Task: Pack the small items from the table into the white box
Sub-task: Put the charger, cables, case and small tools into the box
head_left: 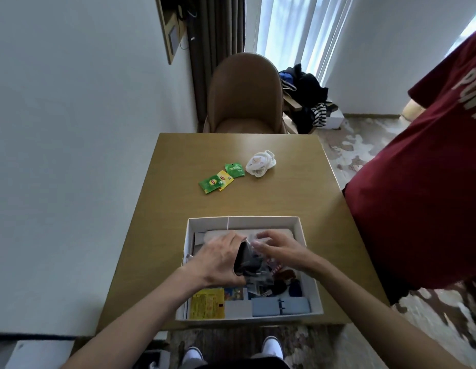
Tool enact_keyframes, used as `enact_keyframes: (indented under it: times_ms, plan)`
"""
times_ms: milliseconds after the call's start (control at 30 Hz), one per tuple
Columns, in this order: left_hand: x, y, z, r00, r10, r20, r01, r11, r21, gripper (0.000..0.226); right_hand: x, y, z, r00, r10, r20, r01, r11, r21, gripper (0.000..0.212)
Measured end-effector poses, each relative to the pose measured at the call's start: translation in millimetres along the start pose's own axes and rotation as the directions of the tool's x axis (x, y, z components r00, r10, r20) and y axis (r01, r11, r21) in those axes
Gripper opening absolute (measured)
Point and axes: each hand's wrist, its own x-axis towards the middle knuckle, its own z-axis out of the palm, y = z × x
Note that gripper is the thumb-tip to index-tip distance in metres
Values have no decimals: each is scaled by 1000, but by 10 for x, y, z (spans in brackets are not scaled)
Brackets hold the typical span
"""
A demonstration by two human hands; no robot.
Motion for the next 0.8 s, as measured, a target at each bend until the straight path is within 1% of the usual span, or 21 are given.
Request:
enact_keyframes:
  times_ms: [67, 133, 200, 267, 367, 467, 533, 600, 633, 700, 733, 800]
  plan:
    - [17, -15, 6, 999, 41, 7, -41, 999, 1, 79, -20, 8, 106, 999, 5, 37, -4, 1000, -17, 51]
    - [2, -44, 4, 998, 60, 20, -60, 998, -21, 80, -6, 51, 221, 1000, 2, 9, -2, 999, 40, 51]
    - [-24, -97, -21, 998, 50, 38, -46, 995, -85, 82, 10, 91, 284, 1000, 1, -25, 0, 999, 54, 52]
    - [-48, -160, -76, 998, 7, 57, 2, 987, -161, 79, 1, 96, 269, 1000, 21, -15, -22, 1000, -9, 49]
    - [-74, -240, -151, 997, -52, 61, 64, 973, -222, 59, -37, 102, 127, 994, 67, 84, -54, 988, -147, 39]
    - [-84, -294, -163, 996, -85, 35, 90, 978, -187, 37, -77, 109, 11, 981, 99, 169, -49, 960, -277, 38]
    - [-82, -306, -144, 995, -97, 24, 100, 981, -168, 30, -74, 122, -18, 985, 104, 136, -40, 912, -408, 30]
    - [-66, -297, -128, 994, -109, 13, 110, 981, -158, 27, -62, 110, -38, 993, 116, 36, -76, 825, -560, 26]
    - [-55, -286, -121, 993, -114, 2, 113, 982, -152, 27, -54, 109, -48, 995, 100, -14, -85, 752, -654, 27]
    - [-25, -254, -104, 992, -126, -28, 121, 982, -145, 25, -24, 135, -67, 998, 8, -68, -60, 593, -803, 25]
    - [-6, -236, -99, 991, -130, -42, 123, 982, -143, 25, -10, 150, -82, 996, -44, -80, -42, 557, -830, 21]
    - [47, -196, -95, 989, -135, -61, 126, 983, -136, 25, 12, 143, -133, 988, -121, -91, -8, 560, -829, 22]
